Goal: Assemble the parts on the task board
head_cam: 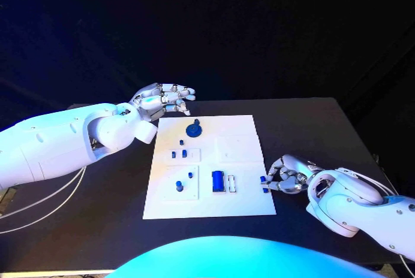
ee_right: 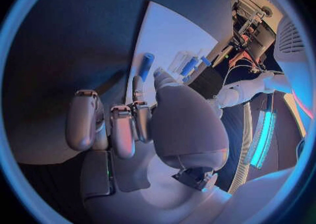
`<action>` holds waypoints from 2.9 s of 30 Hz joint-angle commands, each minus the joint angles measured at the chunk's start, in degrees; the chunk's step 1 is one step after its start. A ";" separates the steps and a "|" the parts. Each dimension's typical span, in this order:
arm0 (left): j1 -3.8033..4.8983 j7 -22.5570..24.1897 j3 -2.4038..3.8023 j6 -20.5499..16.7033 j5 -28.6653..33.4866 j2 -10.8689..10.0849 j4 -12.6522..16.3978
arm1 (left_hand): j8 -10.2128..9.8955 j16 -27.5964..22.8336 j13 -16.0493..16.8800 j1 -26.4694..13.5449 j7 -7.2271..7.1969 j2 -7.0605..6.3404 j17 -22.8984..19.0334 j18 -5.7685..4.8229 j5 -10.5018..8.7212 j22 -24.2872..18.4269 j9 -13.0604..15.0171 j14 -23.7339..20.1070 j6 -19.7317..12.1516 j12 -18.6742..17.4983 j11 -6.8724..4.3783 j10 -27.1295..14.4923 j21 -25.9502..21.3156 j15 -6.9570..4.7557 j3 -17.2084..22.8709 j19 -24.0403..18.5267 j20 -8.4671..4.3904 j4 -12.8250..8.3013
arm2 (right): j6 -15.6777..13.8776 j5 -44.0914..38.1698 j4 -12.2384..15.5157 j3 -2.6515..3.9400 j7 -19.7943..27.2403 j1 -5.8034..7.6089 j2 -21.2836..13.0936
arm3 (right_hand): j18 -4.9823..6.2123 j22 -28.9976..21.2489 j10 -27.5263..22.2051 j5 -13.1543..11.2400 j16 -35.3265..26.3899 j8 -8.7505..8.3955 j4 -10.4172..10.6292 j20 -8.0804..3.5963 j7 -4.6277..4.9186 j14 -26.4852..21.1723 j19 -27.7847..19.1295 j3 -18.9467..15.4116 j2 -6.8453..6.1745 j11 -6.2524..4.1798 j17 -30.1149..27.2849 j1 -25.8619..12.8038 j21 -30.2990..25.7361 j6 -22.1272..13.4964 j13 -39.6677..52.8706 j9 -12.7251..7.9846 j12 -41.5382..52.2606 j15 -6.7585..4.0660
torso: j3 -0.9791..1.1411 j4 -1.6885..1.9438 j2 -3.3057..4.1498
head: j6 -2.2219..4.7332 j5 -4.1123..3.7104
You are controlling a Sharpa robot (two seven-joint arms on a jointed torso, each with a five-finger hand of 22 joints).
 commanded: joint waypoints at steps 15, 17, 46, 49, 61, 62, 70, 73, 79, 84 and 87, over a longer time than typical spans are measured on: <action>0.03 -0.02 0.01 1.38 -0.05 0.06 0.05 | 0.35 -0.03 -0.09 -0.35 0.19 0.21 -0.06 0.26 0.18 -0.09 -0.06 -0.34 -0.33 0.24 -0.10 -0.40 -0.24 0.05 -0.18 0.49 -0.13 0.13 | 5.50 -4.76 -2.72 -0.19 -3.03 -0.94 2.30 | -0.17 10.69 0.16 0.11 0.24 1.14 -0.25 -0.74 -0.53 4.81 1.07 2.02 -0.68 -0.87 9.96 0.80 0.45 0.47 7.53 0.64 0.27 -0.82 | -0.07 -0.01 -0.05 | 0.00 0.12; 0.03 -0.02 0.01 1.37 -0.05 0.06 0.05 | 0.35 -0.03 -0.09 -0.35 0.19 0.21 -0.06 0.26 0.18 -0.09 -0.06 -0.34 -0.33 0.24 -0.10 -0.40 -0.24 0.05 -0.18 0.49 -0.13 0.13 | 5.72 -5.30 -2.98 -0.21 -3.46 -1.01 2.58 | -0.19 10.71 0.18 0.11 0.26 1.36 -0.34 -0.85 -0.62 4.82 1.09 2.79 -0.84 -0.97 10.02 1.69 0.51 0.35 7.56 0.82 0.27 -0.92 | -0.07 0.01 -0.05 | 0.00 0.14; 0.03 -0.22 0.01 1.11 -0.18 -0.13 0.27 | 0.40 0.00 -0.10 -0.13 0.18 0.51 -0.05 0.29 0.20 -0.26 -0.09 -0.38 -0.36 0.32 -0.11 -0.49 -0.49 0.03 -0.19 0.66 -0.13 0.24 | -0.37 -1.51 1.61 -0.25 -4.36 0.38 3.39 | -0.58 11.23 1.07 -0.09 0.67 1.09 -4.54 -1.31 -0.87 5.06 1.79 17.27 -2.41 -1.28 11.16 7.58 2.62 0.44 8.60 0.95 1.22 -1.26 | 0.03 -0.04 -0.01 | 0.00 0.25; 0.03 -0.27 0.00 0.85 -0.25 -0.14 0.29 | 0.42 0.01 -0.10 -0.03 0.17 0.60 -0.05 0.29 0.21 -0.29 -0.09 -0.39 -0.35 0.34 -0.12 -0.50 -0.53 0.02 -0.16 0.70 -0.14 0.23 | -0.86 -0.11 2.26 -0.23 -4.03 0.64 3.90 | -0.55 11.18 1.32 -0.12 0.66 1.09 -4.51 -1.31 -0.89 5.05 1.75 17.56 -2.59 -1.29 11.13 6.95 2.45 0.51 8.89 0.98 1.57 -1.26 | -0.02 0.00 -0.01 | 0.00 0.27; 0.05 -0.28 0.00 0.72 -0.30 -0.17 0.62 | 0.42 0.01 -0.10 -0.03 0.17 0.60 -0.05 0.29 0.21 -0.29 -0.09 -0.39 -0.35 0.34 -0.12 -0.50 -0.53 0.02 -0.16 0.70 -0.14 0.23 | -1.30 13.40 1.82 -0.22 -4.29 0.86 7.05 | -0.60 11.24 2.04 -0.37 0.85 1.25 -1.95 -1.32 -0.86 5.15 1.86 17.91 -2.57 -1.27 11.60 0.49 2.77 0.85 9.56 1.39 2.34 -1.23 | -0.09 -0.15 -0.02 | 0.00 0.28; 0.05 -0.29 0.00 0.72 -0.30 -0.19 0.65 | 0.42 0.01 -0.10 -0.03 0.17 0.60 -0.05 0.29 0.21 -0.29 -0.09 -0.39 -0.35 0.34 -0.12 -0.50 -0.53 0.02 -0.16 0.70 -0.14 0.23 | -1.29 14.05 1.61 -0.22 -4.40 0.86 7.36 | -0.59 11.23 2.08 -0.37 0.85 1.29 -1.83 -1.32 -0.86 5.15 1.85 17.83 -2.52 -1.27 11.59 0.17 2.74 0.84 9.60 1.44 2.39 -1.24 | -0.06 -0.19 0.03 | 0.00 0.28; 0.05 -0.31 0.00 0.75 -0.30 -0.13 0.69 | 0.45 0.02 -0.11 0.08 0.18 0.69 -0.05 0.29 0.21 -0.34 -0.10 -0.40 -0.35 0.38 -0.11 -0.52 -0.60 0.01 -0.15 0.78 -0.15 0.25 | -1.54 16.19 0.28 -0.23 -4.56 0.77 9.23 | -0.59 11.22 2.09 -0.38 0.83 1.47 -0.69 -1.29 -0.79 5.14 1.85 17.20 -2.01 -1.21 11.53 -2.21 2.73 0.72 9.62 1.75 2.37 -1.20 | -0.03 -0.02 -0.04 | 0.00 0.21; 0.05 -0.32 0.00 0.81 -0.30 -0.09 0.67 | 0.45 0.02 -0.11 0.08 0.18 0.69 -0.05 0.29 0.21 -0.34 -0.10 -0.40 -0.35 0.38 -0.11 -0.52 -0.60 0.01 -0.15 0.78 -0.15 0.25 | -1.33 16.96 -0.31 -0.23 -4.32 0.73 9.99 | -0.60 11.24 2.17 -0.38 0.85 1.53 -0.34 -1.27 -0.76 5.15 1.86 16.86 -1.71 -1.18 11.59 -3.41 2.79 0.68 9.71 1.88 2.46 -1.17 | -0.05 0.06 -0.04 | 0.00 0.20; 0.05 -0.40 0.00 0.90 -0.30 -0.05 0.65 | 0.45 0.02 -0.11 0.08 0.18 0.69 -0.05 0.29 0.21 -0.34 -0.10 -0.40 -0.35 0.38 -0.11 -0.52 -0.60 0.01 -0.15 0.78 -0.15 0.25 | -1.05 17.68 -1.93 -0.23 -3.94 0.54 11.68 | -0.57 11.21 2.28 -0.36 0.84 1.65 -0.24 -1.24 -0.77 5.14 1.83 16.51 -1.15 -1.16 11.55 -4.94 2.68 0.76 9.86 2.03 2.62 -1.15 | 0.04 0.01 -0.03 | 0.00 0.33; 0.05 -0.48 0.00 0.95 -0.30 -0.05 0.66 | 0.46 0.04 -0.12 0.08 0.21 0.72 -0.06 0.29 0.19 -0.40 -0.11 -0.40 -0.38 0.41 -0.10 -0.55 -0.68 0.02 -0.21 0.86 -0.15 0.33 | -1.12 17.54 -3.40 -0.23 -3.91 0.48 12.51 | -0.57 11.20 2.30 -0.37 0.83 1.67 -0.25 -1.24 -0.78 5.13 1.82 16.47 -1.14 -1.17 11.52 -5.06 2.64 0.79 9.89 2.05 2.66 -1.15 | -0.02 -0.03 -0.01 | 0.00 0.39; 0.05 -0.52 0.00 0.97 -0.30 -0.05 0.65 | 0.46 0.04 -0.12 0.08 0.21 0.72 -0.06 0.29 0.19 -0.40 -0.11 -0.40 -0.38 0.41 -0.10 -0.55 -0.68 0.02 -0.21 0.86 -0.15 0.33 | -1.03 17.40 -3.90 -0.23 -3.88 0.46 12.78 | -0.55 11.18 2.26 -0.37 0.80 1.67 -0.25 -1.24 -0.78 5.12 1.80 16.46 -1.14 -1.17 11.46 -5.08 2.54 0.79 9.84 2.05 2.59 -1.15 | -0.02 -0.01 -0.02 | 0.00 0.42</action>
